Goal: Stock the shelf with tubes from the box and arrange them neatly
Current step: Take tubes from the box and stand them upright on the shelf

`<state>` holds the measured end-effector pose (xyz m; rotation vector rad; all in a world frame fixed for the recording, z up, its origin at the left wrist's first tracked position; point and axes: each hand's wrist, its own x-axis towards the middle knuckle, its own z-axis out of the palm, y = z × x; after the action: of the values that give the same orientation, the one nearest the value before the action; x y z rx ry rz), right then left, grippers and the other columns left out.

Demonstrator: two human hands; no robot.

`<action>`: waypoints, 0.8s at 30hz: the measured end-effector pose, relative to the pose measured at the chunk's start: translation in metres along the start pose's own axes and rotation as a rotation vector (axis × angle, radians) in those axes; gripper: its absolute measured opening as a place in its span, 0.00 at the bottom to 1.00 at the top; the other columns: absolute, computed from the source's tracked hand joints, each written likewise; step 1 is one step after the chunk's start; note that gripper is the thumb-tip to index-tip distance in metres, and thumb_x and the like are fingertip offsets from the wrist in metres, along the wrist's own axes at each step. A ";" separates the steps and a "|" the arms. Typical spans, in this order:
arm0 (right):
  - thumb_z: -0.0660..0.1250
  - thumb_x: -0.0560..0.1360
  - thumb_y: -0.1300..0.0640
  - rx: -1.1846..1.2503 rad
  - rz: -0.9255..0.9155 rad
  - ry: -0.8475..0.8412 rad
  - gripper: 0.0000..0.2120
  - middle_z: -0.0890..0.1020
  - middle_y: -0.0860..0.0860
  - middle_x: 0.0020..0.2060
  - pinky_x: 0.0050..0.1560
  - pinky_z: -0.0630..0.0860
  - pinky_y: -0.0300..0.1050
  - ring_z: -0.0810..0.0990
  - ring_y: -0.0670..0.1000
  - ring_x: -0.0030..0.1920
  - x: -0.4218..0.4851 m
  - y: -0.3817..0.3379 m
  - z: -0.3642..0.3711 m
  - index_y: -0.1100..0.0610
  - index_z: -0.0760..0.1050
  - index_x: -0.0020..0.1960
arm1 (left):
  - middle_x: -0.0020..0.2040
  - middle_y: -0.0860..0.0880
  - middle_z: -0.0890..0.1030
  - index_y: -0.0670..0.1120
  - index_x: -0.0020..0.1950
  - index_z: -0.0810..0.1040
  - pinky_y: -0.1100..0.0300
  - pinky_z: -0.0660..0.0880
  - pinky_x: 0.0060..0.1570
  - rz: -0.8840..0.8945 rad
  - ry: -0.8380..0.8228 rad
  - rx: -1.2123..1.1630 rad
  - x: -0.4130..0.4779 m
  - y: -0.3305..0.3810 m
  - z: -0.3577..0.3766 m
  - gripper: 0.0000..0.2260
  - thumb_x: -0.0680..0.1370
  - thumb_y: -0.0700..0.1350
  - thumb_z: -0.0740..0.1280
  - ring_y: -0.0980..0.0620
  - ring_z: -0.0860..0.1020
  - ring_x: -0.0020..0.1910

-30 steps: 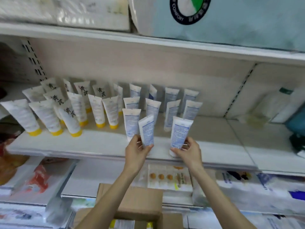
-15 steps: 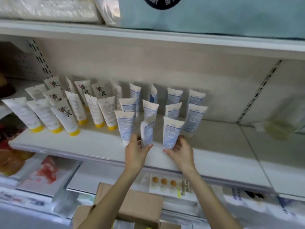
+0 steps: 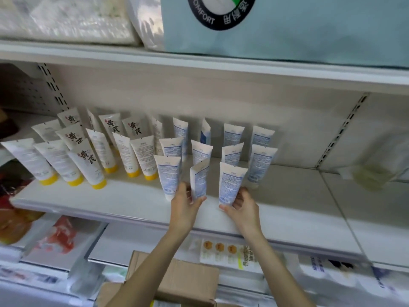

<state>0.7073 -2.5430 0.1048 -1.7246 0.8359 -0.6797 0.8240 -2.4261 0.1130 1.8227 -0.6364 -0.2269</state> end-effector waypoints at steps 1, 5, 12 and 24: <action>0.76 0.64 0.68 0.006 0.006 -0.001 0.21 0.82 0.44 0.43 0.52 0.78 0.42 0.82 0.44 0.46 0.000 -0.001 0.000 0.48 0.71 0.45 | 0.45 0.54 0.80 0.54 0.44 0.67 0.64 0.75 0.45 -0.003 -0.005 -0.004 0.001 -0.001 0.000 0.16 0.71 0.40 0.73 0.57 0.80 0.47; 0.75 0.64 0.68 -0.008 0.012 0.003 0.21 0.81 0.42 0.43 0.54 0.78 0.43 0.81 0.42 0.46 -0.002 -0.004 0.000 0.47 0.71 0.46 | 0.45 0.50 0.80 0.47 0.48 0.69 0.61 0.76 0.43 -0.017 -0.018 0.003 0.001 -0.002 0.000 0.14 0.71 0.41 0.74 0.52 0.79 0.46; 0.76 0.67 0.60 -0.141 0.019 0.072 0.23 0.79 0.50 0.52 0.55 0.71 0.37 0.78 0.51 0.57 -0.020 -0.018 -0.004 0.55 0.71 0.58 | 0.61 0.45 0.76 0.41 0.64 0.68 0.65 0.67 0.53 -0.066 -0.096 0.050 -0.007 0.004 -0.013 0.24 0.72 0.43 0.73 0.47 0.75 0.60; 0.71 0.73 0.54 -0.297 -0.032 0.160 0.22 0.76 0.49 0.60 0.60 0.71 0.41 0.75 0.47 0.60 -0.115 -0.031 0.024 0.55 0.72 0.65 | 0.59 0.50 0.76 0.44 0.65 0.71 0.63 0.71 0.59 0.083 -0.145 0.063 -0.082 -0.017 -0.093 0.19 0.76 0.45 0.69 0.53 0.75 0.59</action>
<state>0.6635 -2.4310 0.1228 -1.9707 1.0651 -0.7516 0.8035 -2.3024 0.1166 1.8470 -0.8271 -0.2878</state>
